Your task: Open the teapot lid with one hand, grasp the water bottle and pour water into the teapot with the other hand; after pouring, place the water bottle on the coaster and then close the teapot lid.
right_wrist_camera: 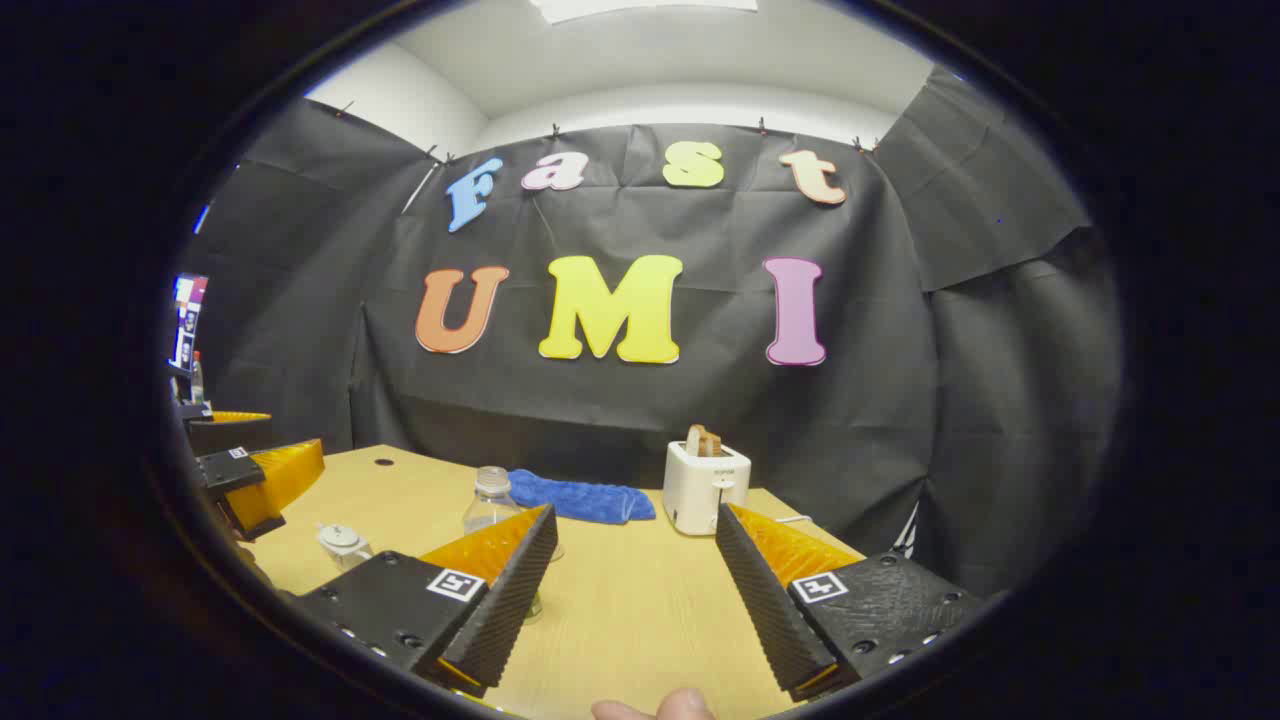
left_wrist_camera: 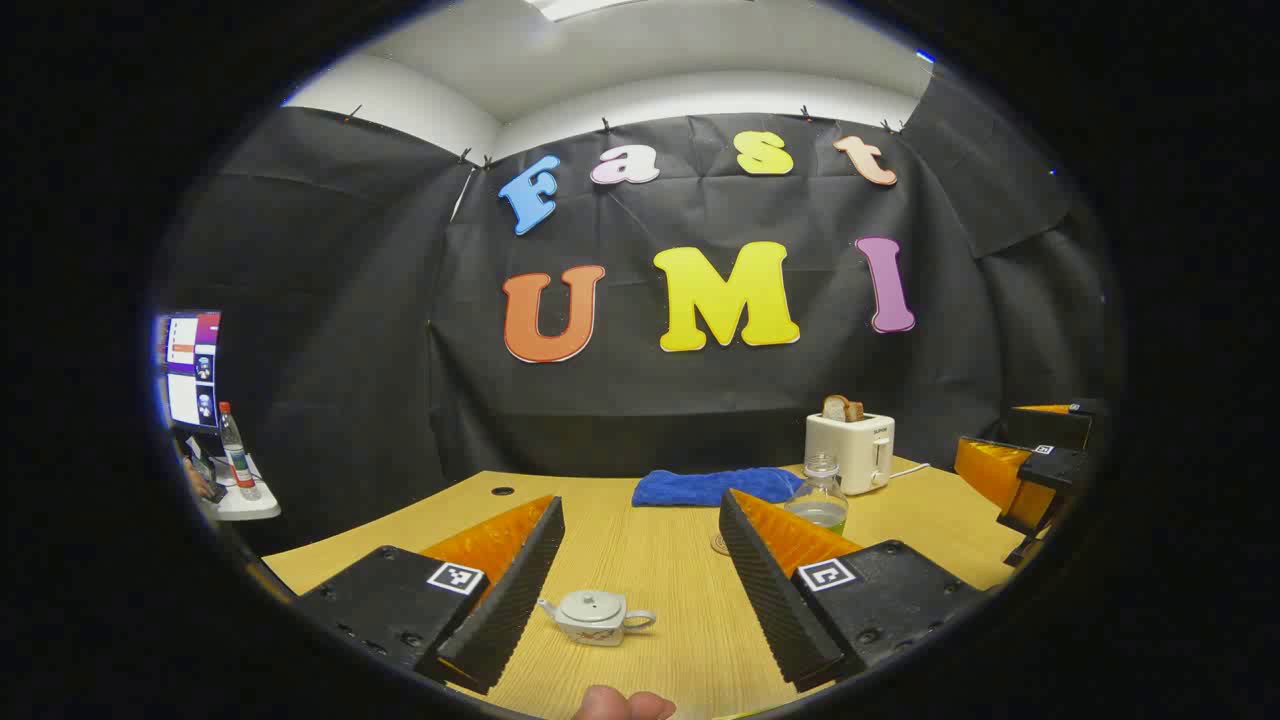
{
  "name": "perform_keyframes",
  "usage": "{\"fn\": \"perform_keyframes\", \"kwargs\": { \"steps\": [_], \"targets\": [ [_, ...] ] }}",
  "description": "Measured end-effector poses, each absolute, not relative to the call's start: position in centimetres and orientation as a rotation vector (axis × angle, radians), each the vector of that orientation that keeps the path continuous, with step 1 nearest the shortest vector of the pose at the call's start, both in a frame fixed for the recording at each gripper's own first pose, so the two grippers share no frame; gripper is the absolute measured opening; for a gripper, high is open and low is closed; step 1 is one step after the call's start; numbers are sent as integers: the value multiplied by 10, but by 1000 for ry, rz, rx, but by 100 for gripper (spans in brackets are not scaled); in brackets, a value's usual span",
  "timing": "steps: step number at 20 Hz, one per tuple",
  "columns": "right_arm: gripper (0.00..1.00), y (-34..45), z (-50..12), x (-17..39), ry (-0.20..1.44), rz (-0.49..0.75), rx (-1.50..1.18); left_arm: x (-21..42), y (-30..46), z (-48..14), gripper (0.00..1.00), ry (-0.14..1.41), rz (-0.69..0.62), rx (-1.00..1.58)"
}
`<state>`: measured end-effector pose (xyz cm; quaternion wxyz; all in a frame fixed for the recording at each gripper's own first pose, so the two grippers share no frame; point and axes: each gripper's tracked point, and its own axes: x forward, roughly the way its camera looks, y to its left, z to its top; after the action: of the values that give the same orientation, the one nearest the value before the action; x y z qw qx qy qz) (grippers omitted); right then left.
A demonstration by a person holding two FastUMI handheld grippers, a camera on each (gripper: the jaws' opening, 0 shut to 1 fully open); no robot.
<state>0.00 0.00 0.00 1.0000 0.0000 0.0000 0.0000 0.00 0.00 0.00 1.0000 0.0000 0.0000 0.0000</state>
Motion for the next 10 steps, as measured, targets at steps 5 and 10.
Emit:
{"fn": "perform_keyframes", "kwargs": {
  "steps": [5, 10],
  "targets": [
    [95, 2, -3, 1, 5, 3, 0, 1, 1, -2, 98, 6, 2, 1],
    [95, 3, -2, 1, 7, 3, 4, 1, 1, -2, 98, 5, 0, 1]
  ]
}}
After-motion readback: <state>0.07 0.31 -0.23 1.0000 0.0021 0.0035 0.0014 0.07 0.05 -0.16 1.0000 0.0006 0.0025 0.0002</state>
